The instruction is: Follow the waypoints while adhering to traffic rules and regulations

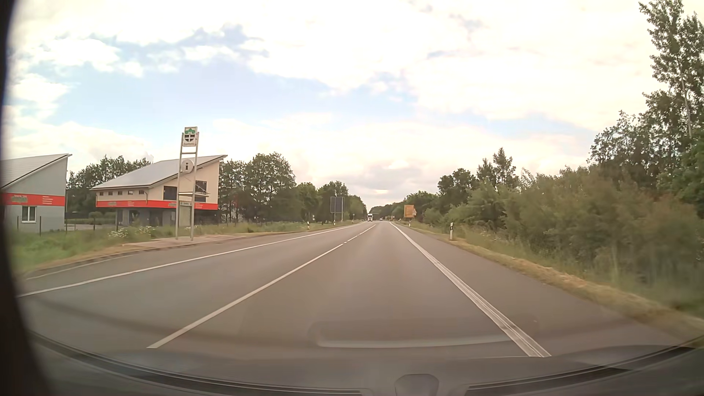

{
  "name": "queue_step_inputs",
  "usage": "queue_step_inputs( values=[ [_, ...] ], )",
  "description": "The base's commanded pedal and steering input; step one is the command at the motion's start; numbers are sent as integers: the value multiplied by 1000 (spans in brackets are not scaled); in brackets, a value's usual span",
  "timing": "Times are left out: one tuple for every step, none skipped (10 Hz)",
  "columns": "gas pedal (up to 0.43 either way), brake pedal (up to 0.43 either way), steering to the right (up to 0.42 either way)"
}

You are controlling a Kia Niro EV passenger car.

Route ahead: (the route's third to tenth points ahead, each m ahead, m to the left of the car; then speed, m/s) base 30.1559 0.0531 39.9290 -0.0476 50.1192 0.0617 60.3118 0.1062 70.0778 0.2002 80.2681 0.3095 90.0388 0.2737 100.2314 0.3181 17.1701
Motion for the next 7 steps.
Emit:
queue_step_inputs(
  values=[
    [350, 6, -2],
    [339, 6, -1],
    [299, 6, 0],
    [287, 6, 0],
    [287, 6, 0],
    [280, 6, 0],
    [268, 6, 0]
  ],
)
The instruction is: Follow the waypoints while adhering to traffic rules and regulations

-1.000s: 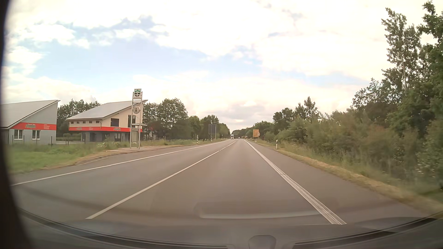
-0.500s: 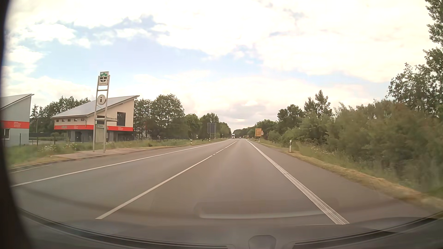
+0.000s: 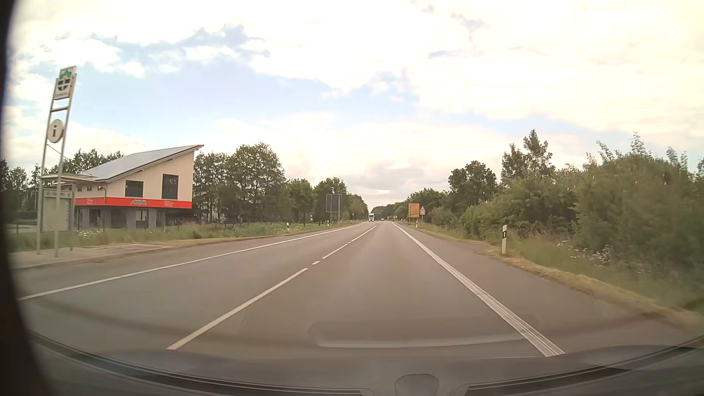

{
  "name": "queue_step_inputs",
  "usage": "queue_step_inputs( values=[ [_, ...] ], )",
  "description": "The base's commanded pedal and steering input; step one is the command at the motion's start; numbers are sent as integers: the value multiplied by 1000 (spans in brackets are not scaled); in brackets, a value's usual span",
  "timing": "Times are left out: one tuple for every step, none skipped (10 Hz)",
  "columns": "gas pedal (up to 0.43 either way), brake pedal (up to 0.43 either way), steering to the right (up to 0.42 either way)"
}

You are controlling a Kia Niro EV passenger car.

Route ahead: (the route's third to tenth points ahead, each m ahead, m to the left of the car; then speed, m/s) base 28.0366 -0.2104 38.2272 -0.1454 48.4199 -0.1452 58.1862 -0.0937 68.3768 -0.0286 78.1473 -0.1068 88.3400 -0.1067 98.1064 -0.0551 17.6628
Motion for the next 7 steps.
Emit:
queue_step_inputs(
  values=[
    [260, 6, 0],
    [260, 6, 1],
    [260, 6, 2],
    [260, 6, 2],
    [260, 6, 2],
    [260, 6, 2],
    [260, 6, 2]
  ],
)
